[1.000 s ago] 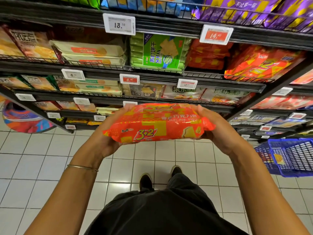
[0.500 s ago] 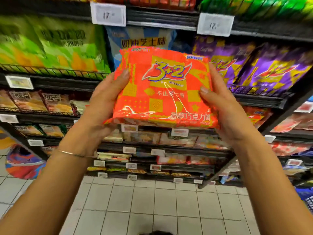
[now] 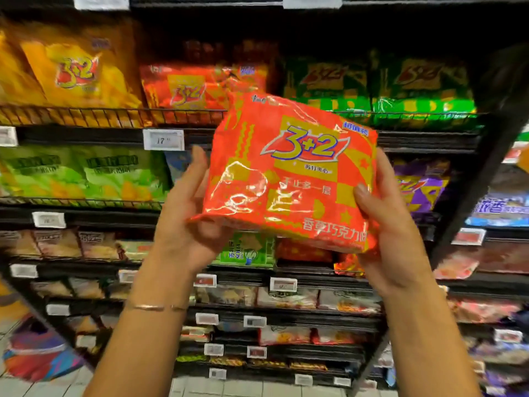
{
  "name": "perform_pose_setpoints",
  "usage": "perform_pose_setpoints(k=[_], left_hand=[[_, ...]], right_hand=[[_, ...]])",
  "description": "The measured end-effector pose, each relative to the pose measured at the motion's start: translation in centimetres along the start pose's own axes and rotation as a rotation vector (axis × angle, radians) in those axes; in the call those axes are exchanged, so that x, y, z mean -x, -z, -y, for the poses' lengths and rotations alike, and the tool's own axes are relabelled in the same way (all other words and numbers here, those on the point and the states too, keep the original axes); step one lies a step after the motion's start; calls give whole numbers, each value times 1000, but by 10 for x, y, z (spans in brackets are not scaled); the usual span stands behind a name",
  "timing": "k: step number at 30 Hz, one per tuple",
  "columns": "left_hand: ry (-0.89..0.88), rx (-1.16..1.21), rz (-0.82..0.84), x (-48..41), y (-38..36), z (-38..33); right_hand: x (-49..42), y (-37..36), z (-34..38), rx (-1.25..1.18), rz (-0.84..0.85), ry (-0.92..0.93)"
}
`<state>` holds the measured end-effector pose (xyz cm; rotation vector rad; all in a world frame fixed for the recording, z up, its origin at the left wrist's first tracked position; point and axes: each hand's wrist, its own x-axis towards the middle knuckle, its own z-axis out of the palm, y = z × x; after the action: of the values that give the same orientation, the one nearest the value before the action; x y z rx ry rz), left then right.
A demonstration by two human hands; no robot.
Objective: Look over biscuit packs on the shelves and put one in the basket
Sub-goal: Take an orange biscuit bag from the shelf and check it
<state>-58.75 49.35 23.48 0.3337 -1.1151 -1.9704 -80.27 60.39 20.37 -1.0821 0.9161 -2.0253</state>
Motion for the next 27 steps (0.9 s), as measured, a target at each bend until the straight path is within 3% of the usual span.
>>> perform_pose_setpoints(k=[6, 11, 18, 20, 24, 27], left_hand=[[91, -202, 5, 36, 8, 48], [-30, -351, -131, 30, -6, 44], [-43, -201, -174, 36, -20, 55], [-68, -177, -150, 41, -21, 52], [-132, -79, 94, 49, -31, 48], [-100, -388, -45, 36, -48, 82]], right_hand=[[34, 30, -4, -26, -87, -49], [32, 22, 13, 45, -22, -58], [32, 22, 30, 117, 118, 56], [31, 22, 30, 93, 64, -14], [32, 30, 19, -160, -126, -302], [45, 24, 1, -501, -91, -577]])
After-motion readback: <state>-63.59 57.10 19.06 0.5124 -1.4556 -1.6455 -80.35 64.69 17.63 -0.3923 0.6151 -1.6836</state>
